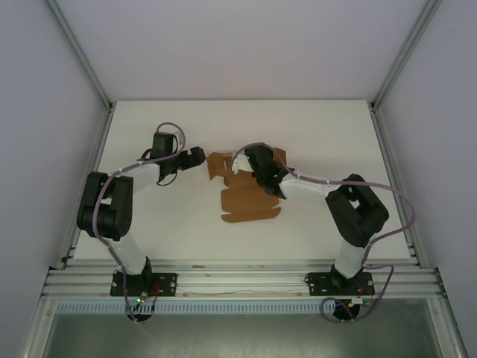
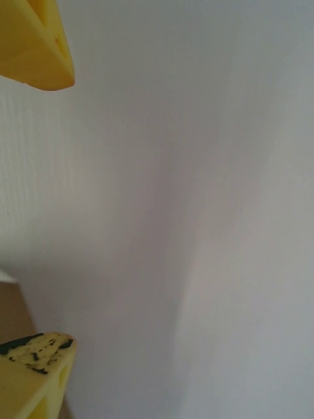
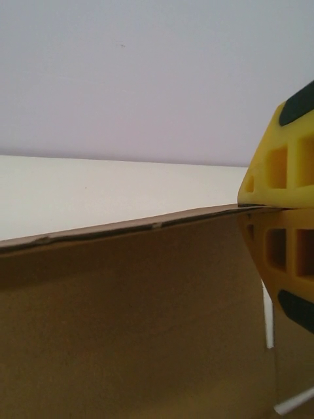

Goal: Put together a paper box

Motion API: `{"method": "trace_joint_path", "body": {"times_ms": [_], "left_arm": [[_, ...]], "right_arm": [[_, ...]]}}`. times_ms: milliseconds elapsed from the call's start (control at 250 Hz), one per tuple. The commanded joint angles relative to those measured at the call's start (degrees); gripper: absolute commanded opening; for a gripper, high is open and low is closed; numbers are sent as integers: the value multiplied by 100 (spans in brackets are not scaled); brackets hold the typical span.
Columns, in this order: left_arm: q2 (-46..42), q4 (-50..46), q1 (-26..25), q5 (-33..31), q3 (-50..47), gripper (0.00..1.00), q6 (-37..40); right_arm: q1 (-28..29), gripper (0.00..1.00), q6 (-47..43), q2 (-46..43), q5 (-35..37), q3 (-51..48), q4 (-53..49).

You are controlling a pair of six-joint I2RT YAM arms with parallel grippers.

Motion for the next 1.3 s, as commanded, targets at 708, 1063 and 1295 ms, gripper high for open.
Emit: {"method": "trace_joint_path", "body": {"times_ms": [708, 1063, 1295], "left_arm": [[-365, 1686, -841, 777, -885, 73, 1132], [-72, 2533, -1173, 781, -1042, 61, 1350], [77, 2618, -1232, 644, -899, 51, 1524]], "right_arm": [[56, 0, -83, -128, 472, -454, 418], [97, 0, -622, 172, 658, -679, 1542], [178, 0, -715, -34, 533, -814, 1668]]}}
